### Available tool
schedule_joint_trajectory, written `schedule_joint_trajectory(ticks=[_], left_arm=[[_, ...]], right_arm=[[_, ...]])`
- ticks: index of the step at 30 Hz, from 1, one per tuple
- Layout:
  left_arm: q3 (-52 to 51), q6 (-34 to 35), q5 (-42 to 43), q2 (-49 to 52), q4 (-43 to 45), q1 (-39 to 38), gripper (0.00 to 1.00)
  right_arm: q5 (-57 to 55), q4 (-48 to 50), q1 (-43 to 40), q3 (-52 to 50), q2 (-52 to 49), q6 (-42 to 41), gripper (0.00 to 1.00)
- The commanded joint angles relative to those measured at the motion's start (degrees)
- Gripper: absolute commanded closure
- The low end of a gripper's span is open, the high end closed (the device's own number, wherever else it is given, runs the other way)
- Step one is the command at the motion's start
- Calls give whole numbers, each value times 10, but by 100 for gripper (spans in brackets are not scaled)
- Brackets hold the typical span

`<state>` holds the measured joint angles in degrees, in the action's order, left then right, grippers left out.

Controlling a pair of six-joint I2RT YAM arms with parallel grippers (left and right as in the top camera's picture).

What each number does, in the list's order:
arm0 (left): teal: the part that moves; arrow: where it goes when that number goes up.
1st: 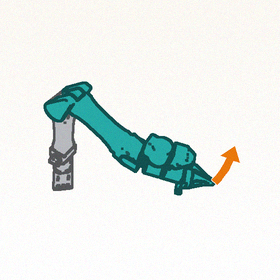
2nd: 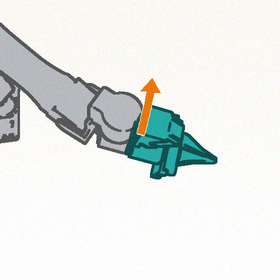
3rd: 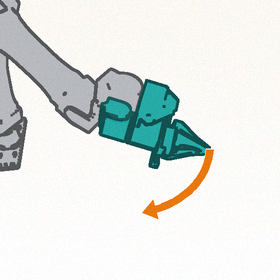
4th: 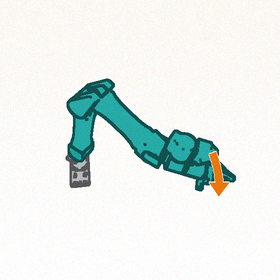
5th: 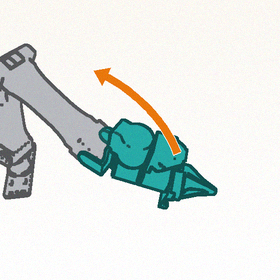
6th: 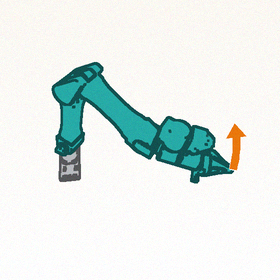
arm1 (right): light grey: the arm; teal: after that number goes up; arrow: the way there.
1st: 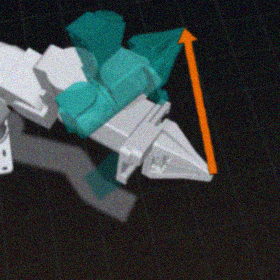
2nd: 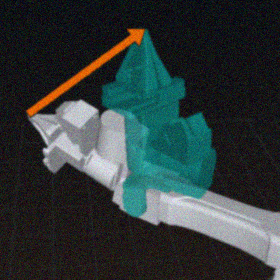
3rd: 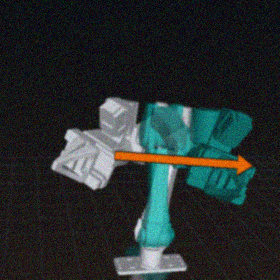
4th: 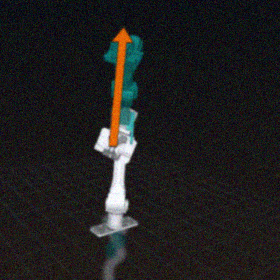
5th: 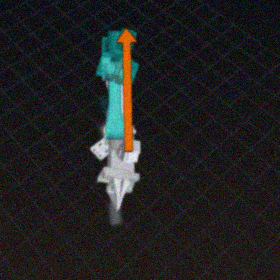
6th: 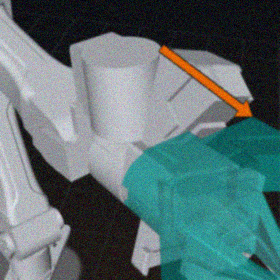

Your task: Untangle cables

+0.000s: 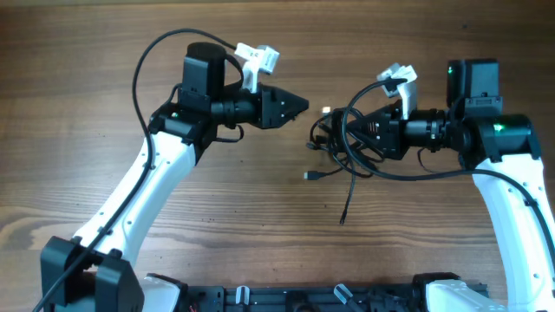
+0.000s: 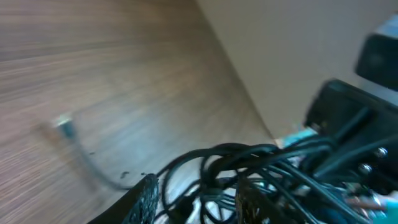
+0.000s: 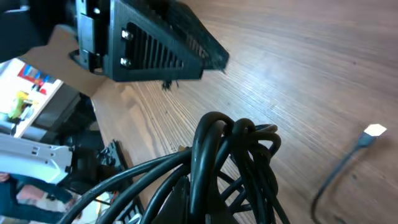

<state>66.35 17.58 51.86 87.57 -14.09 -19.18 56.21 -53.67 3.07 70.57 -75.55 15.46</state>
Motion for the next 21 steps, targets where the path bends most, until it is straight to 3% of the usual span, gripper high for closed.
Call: schedule_joint_trajectory(ticks=[1, 5, 12, 18, 21], left_arm=[[-2, -44, 73, 15, 11, -31, 60], [-2, -58, 15, 18, 15, -68, 64], [-2, -47, 10, 46, 52, -108, 67], [-2, 169, -138, 82, 172, -116, 69], [-2, 312, -250, 82, 185, -116, 79]], right_arm=[[43, 3, 2, 10, 0, 30, 95], [54, 2, 2, 10, 0, 30, 95], [69, 2, 2, 10, 0, 26, 94], [70, -22, 2, 10, 0, 23, 95], [100, -35, 2, 10, 0, 23, 95]])
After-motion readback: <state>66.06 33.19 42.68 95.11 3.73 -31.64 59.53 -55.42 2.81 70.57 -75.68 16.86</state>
